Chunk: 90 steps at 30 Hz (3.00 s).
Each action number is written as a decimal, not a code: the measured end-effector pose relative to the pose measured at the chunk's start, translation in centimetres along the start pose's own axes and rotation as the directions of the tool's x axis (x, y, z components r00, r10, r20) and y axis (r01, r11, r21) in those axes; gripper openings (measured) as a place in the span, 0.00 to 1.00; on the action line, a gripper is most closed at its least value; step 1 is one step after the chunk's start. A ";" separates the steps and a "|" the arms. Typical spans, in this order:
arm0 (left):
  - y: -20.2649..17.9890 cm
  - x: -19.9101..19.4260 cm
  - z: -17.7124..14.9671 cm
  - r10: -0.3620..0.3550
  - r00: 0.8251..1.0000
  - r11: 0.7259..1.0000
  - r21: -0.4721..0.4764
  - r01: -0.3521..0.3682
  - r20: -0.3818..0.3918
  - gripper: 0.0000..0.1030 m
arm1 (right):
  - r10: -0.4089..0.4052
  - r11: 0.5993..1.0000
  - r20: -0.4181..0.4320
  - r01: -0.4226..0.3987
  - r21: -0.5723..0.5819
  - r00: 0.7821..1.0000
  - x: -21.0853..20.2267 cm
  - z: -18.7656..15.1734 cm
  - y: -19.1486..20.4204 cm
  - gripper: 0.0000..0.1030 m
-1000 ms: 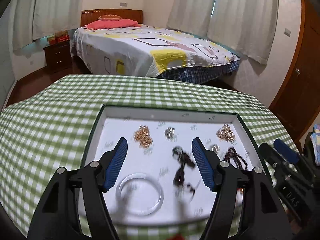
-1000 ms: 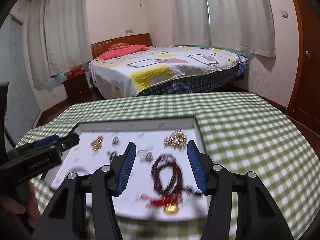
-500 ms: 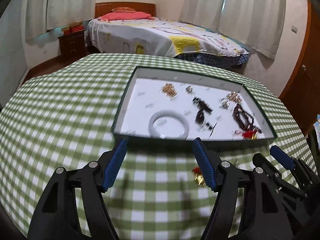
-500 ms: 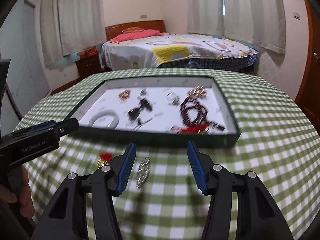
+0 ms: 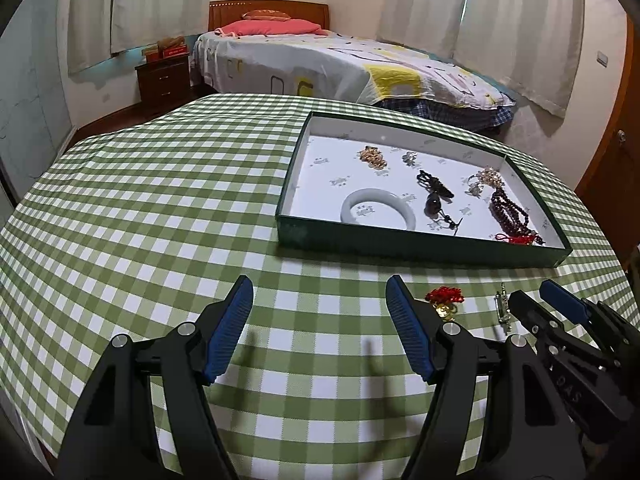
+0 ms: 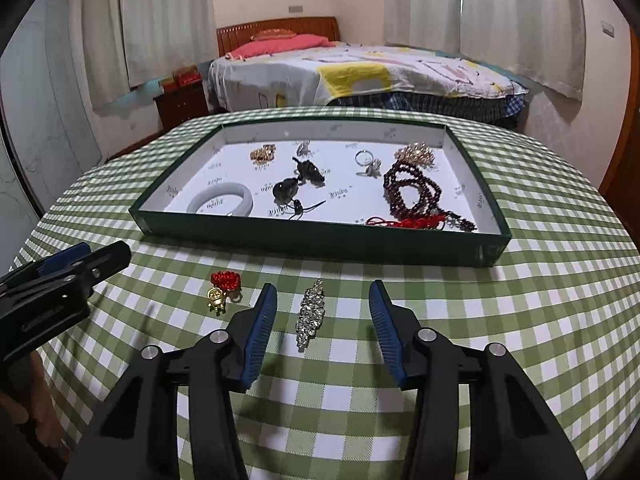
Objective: Organize jewelry
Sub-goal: 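Grasp the red-knot gold pendant with the left tool while the right tool grasps the silver rhinestone pendant, then carry both pendants over the box and lower them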
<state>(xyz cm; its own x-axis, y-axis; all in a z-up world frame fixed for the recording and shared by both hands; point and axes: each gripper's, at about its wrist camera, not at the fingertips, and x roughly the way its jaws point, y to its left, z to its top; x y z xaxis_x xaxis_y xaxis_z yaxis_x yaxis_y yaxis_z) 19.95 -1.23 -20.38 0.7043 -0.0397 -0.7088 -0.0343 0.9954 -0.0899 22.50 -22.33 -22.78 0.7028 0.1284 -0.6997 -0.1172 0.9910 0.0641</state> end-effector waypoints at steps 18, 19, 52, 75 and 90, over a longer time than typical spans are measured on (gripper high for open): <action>-1.7 0.6 -0.5 -0.023 0.999 0.999 0.024 0.023 -0.025 0.65 | 0.012 1.000 -0.095 -0.012 0.008 0.995 1.6 -0.5 -1.4 0.14; -1.9 0.6 -0.5 -0.025 0.999 0.999 0.028 0.026 -0.026 0.65 | 0.009 1.000 -0.090 -0.008 0.014 0.996 1.5 -0.5 -1.8 0.14; -8.0 4.5 -0.6 -0.111 0.986 0.988 0.090 0.123 -0.126 0.15 | 0.022 0.989 -0.042 -0.016 0.146 0.999 0.2 -0.6 -7.6 0.14; -7.7 0.5 0.3 -0.146 0.989 0.983 0.111 0.147 -0.022 0.13 | 0.035 0.994 0.026 -0.038 0.104 0.999 -1.9 0.1 -6.4 0.14; -6.8 -2.8 4.0 -0.184 0.979 0.980 0.097 0.174 0.094 0.13 | 0.055 0.994 0.140 -0.068 0.084 0.989 -4.8 4.1 -5.5 0.14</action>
<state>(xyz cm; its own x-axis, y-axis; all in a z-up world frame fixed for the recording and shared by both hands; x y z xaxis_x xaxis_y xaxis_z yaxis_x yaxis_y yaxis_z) 21.07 -7.49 -15.01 0.7621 -0.2133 -0.6113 0.1578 0.9769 -0.1441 22.61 -28.24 -16.85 0.7866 0.1870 -0.5885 -0.1053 0.9797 0.1706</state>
